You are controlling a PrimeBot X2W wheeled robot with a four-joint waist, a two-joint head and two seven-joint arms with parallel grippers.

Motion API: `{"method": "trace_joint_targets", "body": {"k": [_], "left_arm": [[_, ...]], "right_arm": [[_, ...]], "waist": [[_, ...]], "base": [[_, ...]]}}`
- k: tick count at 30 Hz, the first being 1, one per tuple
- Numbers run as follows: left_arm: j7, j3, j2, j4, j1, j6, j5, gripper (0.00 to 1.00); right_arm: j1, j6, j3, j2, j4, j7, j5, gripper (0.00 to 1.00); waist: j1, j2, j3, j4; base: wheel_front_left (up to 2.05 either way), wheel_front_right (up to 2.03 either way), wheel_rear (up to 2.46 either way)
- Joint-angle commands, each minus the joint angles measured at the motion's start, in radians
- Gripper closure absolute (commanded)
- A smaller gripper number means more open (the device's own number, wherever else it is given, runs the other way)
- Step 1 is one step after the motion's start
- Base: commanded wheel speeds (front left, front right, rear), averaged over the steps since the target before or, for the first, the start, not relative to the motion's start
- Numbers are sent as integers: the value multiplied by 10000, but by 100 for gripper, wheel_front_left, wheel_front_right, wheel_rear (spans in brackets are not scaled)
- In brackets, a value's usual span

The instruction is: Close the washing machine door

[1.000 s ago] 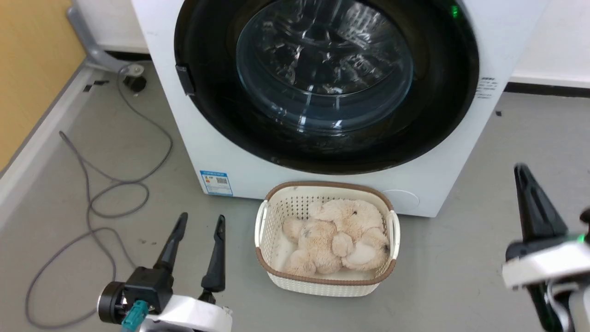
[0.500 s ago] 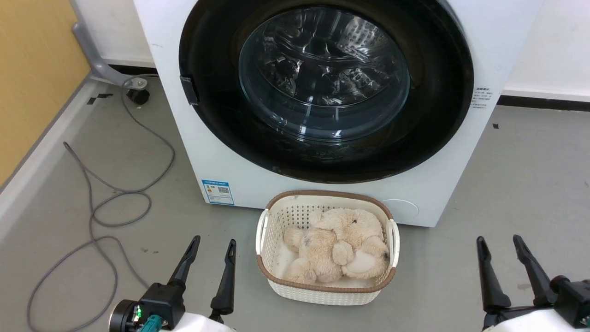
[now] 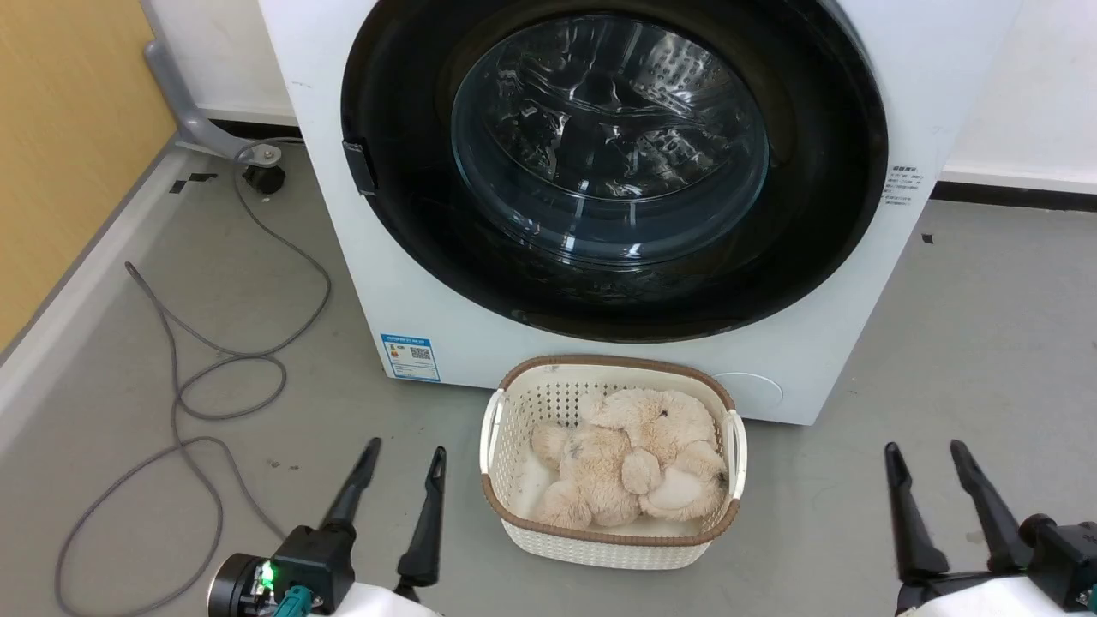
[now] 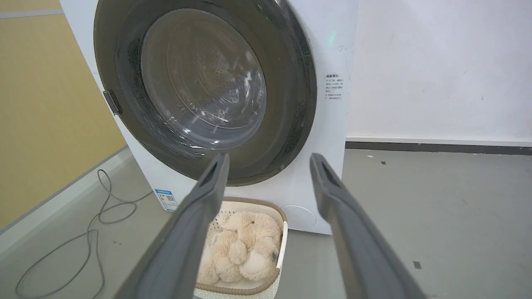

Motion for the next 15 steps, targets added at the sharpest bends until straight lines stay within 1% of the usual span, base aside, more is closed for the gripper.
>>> {"method": "trace_joint_targets", "body": {"k": [1,15], "left_arm": [[16,3,-4,3,0,1,-15,100],[242,121,-5,-93,-18,65,63,100]], "right_arm": [[-6,0,1,0,0,-1,10,100],[-97,-1,64,18,35,109,-153,100]], "waist": [[0,0,-1,-1],[0,0,-11,-58]], "base": [[0,0,0],[0,0,0]]}}
